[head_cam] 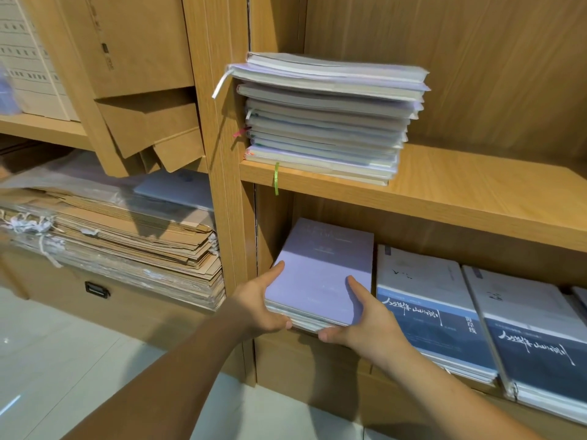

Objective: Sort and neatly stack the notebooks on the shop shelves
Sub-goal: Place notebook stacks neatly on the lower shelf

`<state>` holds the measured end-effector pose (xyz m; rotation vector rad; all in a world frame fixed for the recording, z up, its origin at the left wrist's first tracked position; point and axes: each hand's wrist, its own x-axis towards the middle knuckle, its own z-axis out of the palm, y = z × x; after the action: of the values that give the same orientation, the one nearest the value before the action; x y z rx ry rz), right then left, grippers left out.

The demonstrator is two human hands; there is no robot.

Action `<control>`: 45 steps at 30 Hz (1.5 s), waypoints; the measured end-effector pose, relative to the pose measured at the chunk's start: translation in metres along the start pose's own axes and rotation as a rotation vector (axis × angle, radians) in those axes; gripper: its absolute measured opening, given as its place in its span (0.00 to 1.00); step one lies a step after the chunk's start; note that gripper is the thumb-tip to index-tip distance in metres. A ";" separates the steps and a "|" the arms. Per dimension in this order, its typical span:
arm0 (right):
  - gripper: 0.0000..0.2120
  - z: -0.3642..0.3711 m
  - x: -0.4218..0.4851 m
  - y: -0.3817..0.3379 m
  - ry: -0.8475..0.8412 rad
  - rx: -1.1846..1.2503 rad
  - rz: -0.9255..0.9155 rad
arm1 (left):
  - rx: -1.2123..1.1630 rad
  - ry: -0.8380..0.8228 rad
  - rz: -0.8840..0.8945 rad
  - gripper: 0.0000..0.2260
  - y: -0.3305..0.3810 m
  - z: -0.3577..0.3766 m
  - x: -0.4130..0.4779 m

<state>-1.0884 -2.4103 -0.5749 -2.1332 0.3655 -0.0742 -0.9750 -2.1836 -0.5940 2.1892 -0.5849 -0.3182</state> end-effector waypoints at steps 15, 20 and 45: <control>0.48 -0.003 -0.006 0.006 0.020 -0.095 0.003 | 0.027 -0.001 -0.010 0.43 -0.001 -0.007 0.003; 0.38 0.001 -0.007 0.007 0.025 -0.187 0.012 | 0.116 0.008 0.004 0.34 0.005 -0.005 -0.002; 0.42 0.020 0.012 0.011 0.258 -0.198 0.139 | 0.265 0.212 -0.110 0.29 0.006 0.015 0.014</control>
<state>-1.0758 -2.4028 -0.5961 -2.2917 0.6965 -0.2430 -0.9706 -2.2036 -0.5993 2.4765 -0.4080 -0.0649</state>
